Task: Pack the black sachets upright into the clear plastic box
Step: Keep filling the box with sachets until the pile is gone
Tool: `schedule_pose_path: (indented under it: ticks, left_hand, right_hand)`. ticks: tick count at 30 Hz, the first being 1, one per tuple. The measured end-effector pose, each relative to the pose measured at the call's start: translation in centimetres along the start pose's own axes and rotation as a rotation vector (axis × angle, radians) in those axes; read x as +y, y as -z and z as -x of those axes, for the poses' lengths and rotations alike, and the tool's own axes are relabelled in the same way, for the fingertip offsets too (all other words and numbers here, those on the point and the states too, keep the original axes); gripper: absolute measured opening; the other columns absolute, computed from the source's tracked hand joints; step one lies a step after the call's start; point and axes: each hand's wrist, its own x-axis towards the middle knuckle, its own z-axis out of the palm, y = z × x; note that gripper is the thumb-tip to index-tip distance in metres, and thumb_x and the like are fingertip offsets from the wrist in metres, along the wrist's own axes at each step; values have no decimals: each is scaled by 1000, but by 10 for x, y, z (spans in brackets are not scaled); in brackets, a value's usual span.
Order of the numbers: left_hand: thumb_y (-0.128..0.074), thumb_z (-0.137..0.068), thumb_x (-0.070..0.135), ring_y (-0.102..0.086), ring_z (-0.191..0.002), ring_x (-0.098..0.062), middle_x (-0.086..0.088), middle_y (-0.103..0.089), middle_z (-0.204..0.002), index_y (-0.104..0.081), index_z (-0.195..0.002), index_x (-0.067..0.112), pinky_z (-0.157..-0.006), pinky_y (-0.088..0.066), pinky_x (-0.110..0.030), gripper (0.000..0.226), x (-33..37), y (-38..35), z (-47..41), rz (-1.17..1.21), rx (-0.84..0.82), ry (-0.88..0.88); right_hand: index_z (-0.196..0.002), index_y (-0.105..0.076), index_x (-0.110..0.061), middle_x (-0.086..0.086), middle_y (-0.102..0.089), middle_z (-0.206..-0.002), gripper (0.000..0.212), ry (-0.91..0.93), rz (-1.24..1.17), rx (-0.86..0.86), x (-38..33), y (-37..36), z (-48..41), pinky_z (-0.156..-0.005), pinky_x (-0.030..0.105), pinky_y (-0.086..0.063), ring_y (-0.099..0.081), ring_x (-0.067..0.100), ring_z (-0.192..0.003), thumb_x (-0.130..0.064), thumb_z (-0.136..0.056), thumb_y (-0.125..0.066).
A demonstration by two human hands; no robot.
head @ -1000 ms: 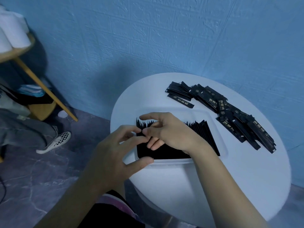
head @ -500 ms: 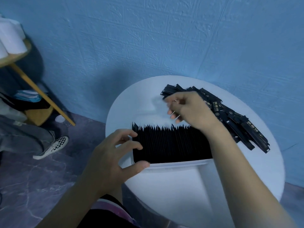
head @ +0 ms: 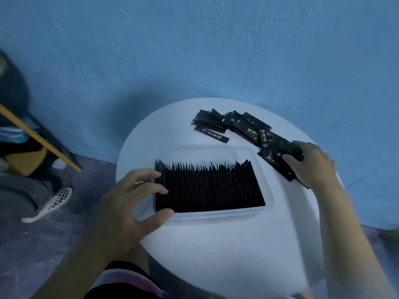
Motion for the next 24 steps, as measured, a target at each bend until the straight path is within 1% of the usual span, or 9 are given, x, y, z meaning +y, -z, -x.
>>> schedule_pose_path:
  ticks: [2,7,10,12,14,17,19,21,24]
  left_hand:
    - [-51,-87,73,-54,-115,2,17,-54,-129,-69,-100,32,-86,-44,-21,47,1,-2,-1,5,-11,-5]
    - [-49,-88,74,-54,-114,4,15,-55,-127,-70,-100,31,-85,-40,-15,50,8,-6,-3,-23,-12,-29]
    - [-48,-88,75,-53,-114,5,17,-55,-127,-69,-100,32,-84,-41,-15,49,10,-6,-2,-24,-16,-33]
    - [-49,-88,74,-54,-115,4,18,-54,-128,-69,-100,33,-86,-41,-14,47,10,-6,-1,-13,-20,-32]
    - [-51,-87,74,-54,-115,3,18,-54,-128,-69,-100,33,-90,-40,-9,46,10,-5,-1,0,-24,-34]
    - [-51,-88,73,-54,-116,2,16,-55,-128,-69,-100,32,-92,-39,-6,46,10,-5,-1,7,-28,-37]
    - [-51,-88,73,-54,-116,2,16,-55,-128,-69,-100,32,-91,-39,-7,47,10,-6,-1,1,-26,-38]
    - [-51,-88,73,-54,-116,2,16,-55,-128,-69,-100,32,-90,-39,-7,46,11,-7,0,4,-24,-37]
    - [-52,-88,72,-55,-115,2,15,-56,-127,-70,-99,31,-91,-39,-6,46,12,-8,0,7,-27,-35]
  right_hand:
    - [-138,-53,-35,0,-57,-134,53,-5,5,-83,8,-3,8,-103,55,-42,-52,31,-125,-49,-88,-61]
    - [-147,-48,-25,0,-47,-150,58,107,-43,-115,-11,-12,21,-108,45,-40,-45,28,-137,-38,-93,-65]
    - [-147,-48,-25,0,-45,-153,60,149,-78,-143,-21,-12,23,-109,40,-36,-42,24,-141,-35,-92,-67]
    - [-145,-51,-27,-1,-51,-148,58,136,-114,-126,-20,-3,27,-106,38,-38,-47,25,-135,-36,-91,-70]
    - [-140,-55,-30,-1,-58,-141,53,109,-136,-99,-12,8,35,-99,35,-39,-51,25,-128,-37,-90,-71]
    - [-131,-62,-30,2,-64,-128,42,54,-121,-121,3,16,44,-87,32,-37,-54,28,-118,-32,-90,-71]
    - [-125,-66,-29,4,-65,-123,36,48,-105,-140,11,13,44,-86,33,-39,-55,29,-113,-28,-90,-71]
    - [-122,-67,-29,0,-66,-119,33,57,-127,-148,14,7,43,-87,34,-41,-57,25,-107,-26,-90,-71]
    - [-117,-67,-32,-4,-67,-105,30,69,-197,-166,10,2,41,-82,32,-41,-59,21,-97,-27,-88,-74]
